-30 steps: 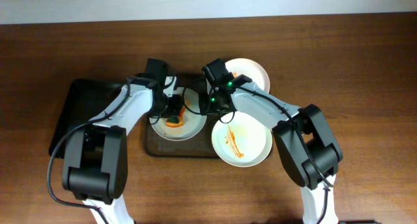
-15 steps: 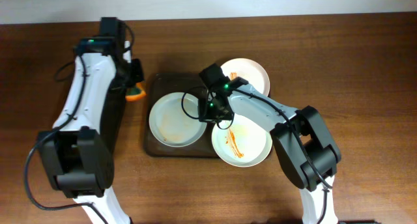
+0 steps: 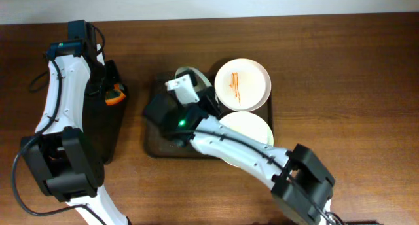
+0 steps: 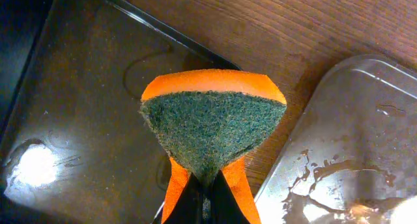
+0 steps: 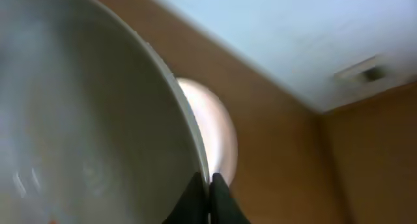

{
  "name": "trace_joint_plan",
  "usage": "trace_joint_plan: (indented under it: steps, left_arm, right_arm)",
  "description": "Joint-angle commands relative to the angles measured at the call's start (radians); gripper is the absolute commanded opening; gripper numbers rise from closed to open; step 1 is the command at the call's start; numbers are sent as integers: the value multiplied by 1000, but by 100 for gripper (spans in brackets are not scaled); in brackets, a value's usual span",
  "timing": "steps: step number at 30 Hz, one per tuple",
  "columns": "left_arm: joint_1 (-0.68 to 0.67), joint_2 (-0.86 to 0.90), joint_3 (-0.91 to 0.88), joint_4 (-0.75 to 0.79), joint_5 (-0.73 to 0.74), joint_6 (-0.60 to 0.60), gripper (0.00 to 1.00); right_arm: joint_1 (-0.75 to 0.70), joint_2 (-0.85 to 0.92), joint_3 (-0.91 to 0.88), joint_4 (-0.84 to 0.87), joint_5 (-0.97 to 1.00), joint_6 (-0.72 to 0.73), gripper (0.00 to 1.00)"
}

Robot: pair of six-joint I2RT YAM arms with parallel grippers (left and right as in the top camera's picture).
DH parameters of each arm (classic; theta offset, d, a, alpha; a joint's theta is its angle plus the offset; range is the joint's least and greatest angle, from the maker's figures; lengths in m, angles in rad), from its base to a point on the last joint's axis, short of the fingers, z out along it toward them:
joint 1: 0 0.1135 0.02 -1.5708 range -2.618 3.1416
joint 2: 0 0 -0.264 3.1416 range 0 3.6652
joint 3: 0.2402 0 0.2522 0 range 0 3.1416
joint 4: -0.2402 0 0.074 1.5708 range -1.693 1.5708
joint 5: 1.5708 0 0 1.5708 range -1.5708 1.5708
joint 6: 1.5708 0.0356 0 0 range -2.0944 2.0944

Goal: Clean dirty plates on tray and stack at the side

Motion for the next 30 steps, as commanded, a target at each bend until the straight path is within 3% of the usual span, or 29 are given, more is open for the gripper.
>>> trace_joint_plan:
  steps: [1, 5, 7, 10, 11, 13, 15, 16, 18, 19, 21, 23, 25, 28, 30]
  left_arm:
    - [4, -8, 18, 4, -3, -9, 0]
    - [4, -8, 18, 6, -3, -9, 0]
    - [4, -8, 18, 6, -3, -9, 0]
    - [4, -8, 18, 5, 10, -9, 0]
    - [3, -8, 18, 6, 16, -9, 0]
    - [3, -8, 17, 6, 16, -9, 0]
    - [3, -8, 17, 6, 16, -9, 0]
    - [3, -8, 17, 6, 17, -9, 0]
    - [3, -8, 17, 6, 31, -9, 0]
    - [3, -8, 17, 6, 32, -9, 0]
    - [3, -8, 17, 6, 32, -9, 0]
    - [2, -8, 16, 14, 39, -9, 0]
    - [-1, -8, 12, 23, 39, -9, 0]
    - [-1, -8, 12, 24, 40, -9, 0]
    - [-10, -8, 8, 20, 57, -9, 0]
  right_arm:
    - [50, -17, 18, 7, 212, 8, 4]
    - [47, -17, 17, 41, 169, 15, 4]
    - [22, -17, 17, 50, -77, 16, 4]
    - [-166, -10, 17, 53, -856, 106, 4]
    - [-226, 6, 11, 56, -999, 107, 4]
    - [-307, 53, -14, 61, -1155, 106, 4]
    - [-326, 85, -33, 69, -1173, 106, 4]
    - [-325, 90, -33, 77, -1172, 105, 9]
    - [-332, 90, -33, 99, -1173, 55, 32]
    - [-340, 95, -33, 119, -1181, -16, 47]
    - [-372, 129, -33, 193, -1308, -246, 58]
    - [-406, 176, -33, 243, -1365, -332, 58]
    - [-426, 216, -33, 296, -1386, -333, 49]
    - [-429, 227, -33, 325, -1394, -325, 4]
    - [-430, 227, -33, 338, -1342, -143, 4]
